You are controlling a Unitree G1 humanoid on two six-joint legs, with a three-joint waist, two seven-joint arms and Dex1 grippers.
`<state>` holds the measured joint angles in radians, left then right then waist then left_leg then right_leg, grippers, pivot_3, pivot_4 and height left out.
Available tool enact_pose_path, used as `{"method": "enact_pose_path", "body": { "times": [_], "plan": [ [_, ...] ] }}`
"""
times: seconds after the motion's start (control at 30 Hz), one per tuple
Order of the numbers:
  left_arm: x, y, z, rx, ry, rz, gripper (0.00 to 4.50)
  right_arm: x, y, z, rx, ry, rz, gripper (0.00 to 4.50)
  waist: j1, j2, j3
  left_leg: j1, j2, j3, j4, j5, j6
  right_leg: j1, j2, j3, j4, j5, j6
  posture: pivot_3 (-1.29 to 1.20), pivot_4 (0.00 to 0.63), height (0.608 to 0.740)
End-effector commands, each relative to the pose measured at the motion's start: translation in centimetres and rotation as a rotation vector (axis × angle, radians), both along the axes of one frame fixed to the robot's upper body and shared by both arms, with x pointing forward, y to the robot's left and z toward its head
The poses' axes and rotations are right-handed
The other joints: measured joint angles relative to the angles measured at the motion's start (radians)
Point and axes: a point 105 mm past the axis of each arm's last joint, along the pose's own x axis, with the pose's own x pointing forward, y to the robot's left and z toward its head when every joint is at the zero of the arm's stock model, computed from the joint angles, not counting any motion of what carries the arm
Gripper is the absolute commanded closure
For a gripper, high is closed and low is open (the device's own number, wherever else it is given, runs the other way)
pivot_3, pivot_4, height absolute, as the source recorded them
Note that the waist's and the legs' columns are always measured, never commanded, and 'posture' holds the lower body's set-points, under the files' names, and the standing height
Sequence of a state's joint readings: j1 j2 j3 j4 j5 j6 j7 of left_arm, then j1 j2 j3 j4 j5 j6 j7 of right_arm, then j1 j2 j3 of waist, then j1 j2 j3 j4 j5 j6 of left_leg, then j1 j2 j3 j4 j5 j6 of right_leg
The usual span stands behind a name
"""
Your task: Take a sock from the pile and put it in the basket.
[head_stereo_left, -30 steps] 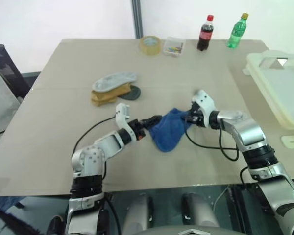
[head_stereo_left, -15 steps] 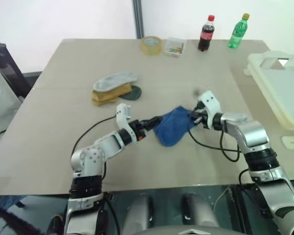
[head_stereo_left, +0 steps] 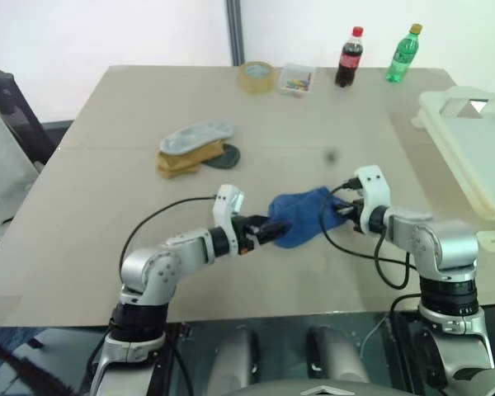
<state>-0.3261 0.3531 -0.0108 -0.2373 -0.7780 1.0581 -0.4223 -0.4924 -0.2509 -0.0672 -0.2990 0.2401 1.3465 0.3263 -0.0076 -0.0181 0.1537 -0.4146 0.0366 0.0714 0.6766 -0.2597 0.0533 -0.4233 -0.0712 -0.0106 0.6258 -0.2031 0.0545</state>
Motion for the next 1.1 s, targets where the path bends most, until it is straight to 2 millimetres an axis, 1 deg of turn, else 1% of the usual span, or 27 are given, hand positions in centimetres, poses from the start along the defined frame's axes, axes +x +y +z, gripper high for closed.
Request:
{"method": "enact_pose_path", "body": {
  "times": [0.03, 0.13, 0.27, 0.37, 0.4, 0.43, 0.47, 0.5, 0.6, 0.67, 0.73, 0.87, 0.97, 1.1],
  "plan": [
    [-0.8, -0.8, -2.4, 0.067, 0.083, -0.034, 0.00, 0.1, -0.2, 1.0, 0.009, -0.046, -0.034, 4.45, 0.000, 0.000, 0.000, 0.000, 0.000, 0.000, 0.000, 0.000, 0.000, 0.000, 0.000, 0.000, 0.000, 0.000, 0.000, 0.00, 0.150, 0.740],
    [-0.8, -0.6, -3.0, 0.109, 0.092, -0.032, 0.00, 0.2, -0.1, 1.0, 0.007, -0.054, -0.038, 4.45, 0.001, 0.001, 0.000, 0.000, 0.000, 0.000, 0.000, 0.000, 0.000, 0.000, 0.000, 0.000, 0.000, 0.000, 0.000, 0.00, 0.150, 0.740],
    [-1.2, -0.3, -2.9, 0.116, 0.098, -0.043, 1.15, 0.2, -0.1, 1.1, 0.002, -0.064, -0.041, 4.50, -0.003, 0.001, -0.001, 0.000, 0.000, 0.000, 0.000, 0.000, 0.000, 0.000, 0.000, 0.000, 0.000, 0.000, 0.000, 0.00, 0.150, 0.740],
    [-1.9, -0.3, -2.5, 0.104, 0.106, -0.070, 2.71, 0.4, -0.2, 1.2, -0.012, -0.075, -0.040, 4.50, -0.004, 0.001, -0.001, 0.000, 0.000, 0.000, -0.001, 0.000, 0.000, 0.000, 0.000, 0.000, 0.000, 0.000, 0.000, 0.00, 0.150, 0.740],
    [-2.1, -0.3, -2.4, 0.097, 0.110, -0.079, 3.13, 0.5, -0.2, 1.2, -0.014, -0.079, -0.040, 4.50, -0.004, 0.001, -0.001, 0.000, 0.000, 0.000, -0.001, 0.000, 0.000, -0.001, 0.000, 0.000, 0.000, 0.000, 0.000, 0.00, 0.150, 0.740],
    [-2.2, -0.4, -2.3, 0.096, 0.112, -0.087, 3.66, 0.6, -0.2, 1.3, -0.015, -0.082, -0.038, 4.50, -0.004, 0.001, -0.001, -0.001, 0.000, 0.000, -0.001, 0.000, 0.000, -0.001, 0.000, 0.000, 0.000, 0.000, 0.000, 0.00, 0.150, 0.740],
    [-2.4, -0.5, -2.3, 0.094, 0.114, -0.094, 4.10, 0.6, -0.2, 1.3, -0.015, -0.085, -0.036, 4.50, -0.003, 0.001, -0.001, -0.001, 0.000, 0.000, -0.001, 0.000, 0.000, -0.001, 0.000, 0.000, 0.000, 0.000, 0.000, 0.00, 0.150, 0.740],
    [-2.5, -0.6, -2.2, 0.087, 0.118, -0.100, 4.37, 0.7, -0.1, 1.3, -0.016, -0.087, -0.034, 4.50, -0.003, 0.001, -0.001, -0.001, 0.000, 0.000, -0.001, 0.000, 0.000, -0.002, 0.000, 0.000, 0.000, 0.000, 0.000, 0.00, 0.150, 0.740],
    [-2.2, -0.6, -1.7, 0.053, 0.121, -0.082, 4.37, 0.8, 0.0, 1.5, -0.016, -0.096, -0.029, 4.50, -0.004, 0.001, -0.001, -0.001, 0.000, 0.000, -0.001, 0.000, 0.000, -0.002, 0.000, 0.000, 0.000, 0.000, 0.000, 0.00, 0.150, 0.740],
    [-1.6, -0.5, -0.9, -0.003, 0.116, -0.053, 4.37, 0.8, 0.1, 1.7, -0.015, -0.103, -0.027, 4.50, -0.004, 0.001, -0.001, -0.001, 0.000, 0.000, -0.001, 0.000, 0.000, -0.002, 0.000, 0.000, 0.000, 0.000, 0.000, 0.00, 0.150, 0.740],
    [-0.9, -0.5, 0.6, -0.082, 0.101, -0.029, 4.37, 0.8, 0.0, 2.0, -0.021, -0.112, -0.020, 4.50, -0.004, 0.001, 0.000, -0.002, 0.000, 0.000, -0.001, 0.000, 0.000, -0.002, 0.001, 0.000, 0.000, 0.000, 0.000, 0.00, 0.150, 0.740],
    [-0.3, -0.3, 2.1, -0.165, 0.090, -0.008, 4.37, 0.6, -0.3, 2.4, -0.039, -0.117, -0.008, 4.50, -0.005, 0.000, 0.001, -0.002, 0.000, 0.000, -0.001, 0.000, 0.000, -0.003, 0.001, 0.000, 0.000, 0.000, 0.001, 0.00, 0.150, 0.740],
    [0.9, 0.8, 3.1, -0.170, 0.056, 0.037, 4.37, 0.4, -0.9, 3.4, -0.064, -0.135, -0.011, 4.50, -0.005, 0.000, 0.001, -0.002, -0.001, 0.001, -0.001, 0.000, 0.000, -0.003, 0.001, 0.001, 0.000, 0.000, 0.001, 0.00, 0.150, 0.740],
    [1.5, 1.1, 3.4, -0.160, 0.051, 0.038, 4.37, 0.2, -0.9, 4.7, -0.057, -0.157, -0.012, 4.50, -0.006, 0.000, 0.001, -0.002, -0.001, 0.001, -0.001, 0.000, 0.000, -0.003, 0.002, 0.001, 0.000, 0.000, 0.001, 0.00, 0.150, 0.740]
  ]
}}
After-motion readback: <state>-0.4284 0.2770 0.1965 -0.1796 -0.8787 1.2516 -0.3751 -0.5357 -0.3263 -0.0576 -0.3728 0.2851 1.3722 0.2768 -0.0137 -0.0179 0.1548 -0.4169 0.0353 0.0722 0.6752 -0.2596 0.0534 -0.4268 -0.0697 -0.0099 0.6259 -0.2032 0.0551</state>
